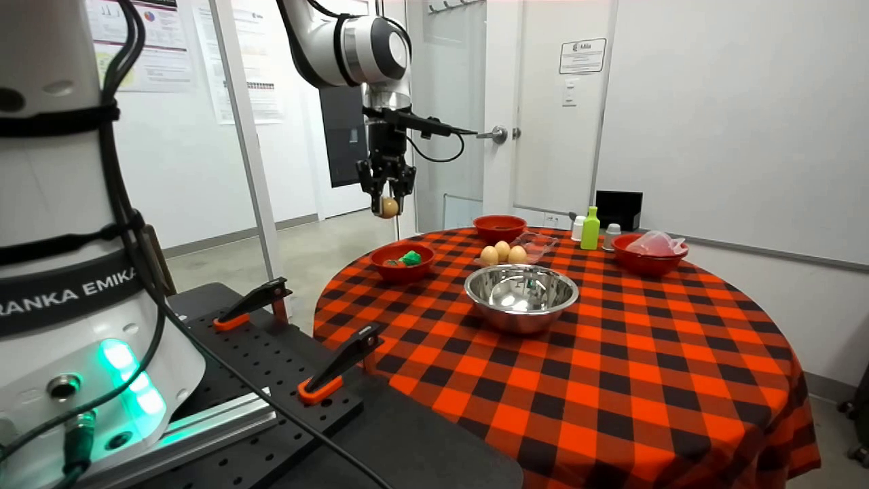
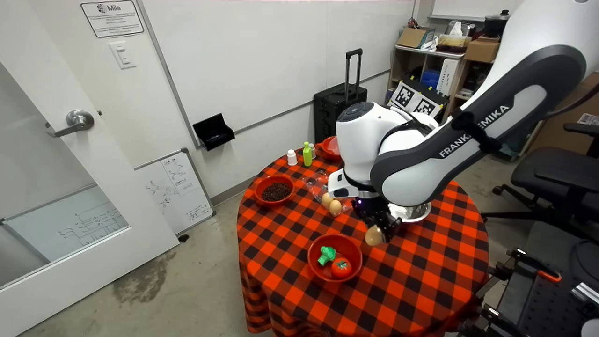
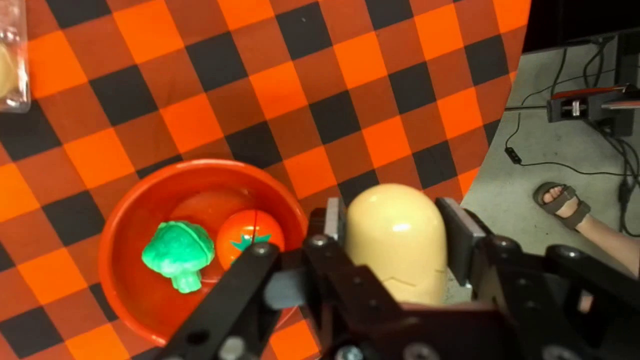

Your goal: Put the egg in the red bowl

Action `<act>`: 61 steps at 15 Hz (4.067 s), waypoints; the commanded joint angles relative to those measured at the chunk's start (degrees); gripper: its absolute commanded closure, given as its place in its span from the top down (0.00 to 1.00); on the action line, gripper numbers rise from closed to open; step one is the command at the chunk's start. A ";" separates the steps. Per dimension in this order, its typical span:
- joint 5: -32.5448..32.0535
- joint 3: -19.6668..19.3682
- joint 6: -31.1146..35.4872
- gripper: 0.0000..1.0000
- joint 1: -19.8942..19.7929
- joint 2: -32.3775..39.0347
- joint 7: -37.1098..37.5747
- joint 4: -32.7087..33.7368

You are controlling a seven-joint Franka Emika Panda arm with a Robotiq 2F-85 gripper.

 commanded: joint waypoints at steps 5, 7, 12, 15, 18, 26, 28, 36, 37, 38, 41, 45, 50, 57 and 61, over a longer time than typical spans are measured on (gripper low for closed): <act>-1.44 1.21 1.58 0.23 3.45 4.47 -2.24 2.26; -2.26 1.13 2.32 0.23 4.04 6.42 -2.06 3.28; -4.70 0.64 1.50 0.23 4.87 12.05 -2.12 9.02; -5.66 0.35 0.67 0.23 5.22 15.41 -1.94 13.27; -7.05 -0.43 -0.19 0.23 5.96 18.94 -1.32 17.62; -8.47 -3.54 -2.13 0.23 7.40 29.15 1.37 30.23; -8.11 -4.31 -2.76 0.23 7.12 31.22 1.96 33.02; -7.97 -5.70 -5.35 0.67 6.43 34.35 2.89 37.18; -8.00 -5.67 -5.46 0.74 6.36 34.16 2.87 36.99; -8.03 -5.62 -5.61 0.81 6.28 33.86 2.76 36.81; -7.87 -5.24 -5.42 0.99 5.85 31.66 2.42 34.99; -8.41 -5.48 -5.73 1.00 5.89 27.53 2.61 32.40; -8.51 -5.58 -8.39 1.00 4.44 17.03 2.33 24.57; -4.22 -5.82 -16.20 1.00 -0.19 -0.16 6.45 11.04; -4.19 -5.72 -16.66 1.00 -1.19 -0.22 5.39 11.98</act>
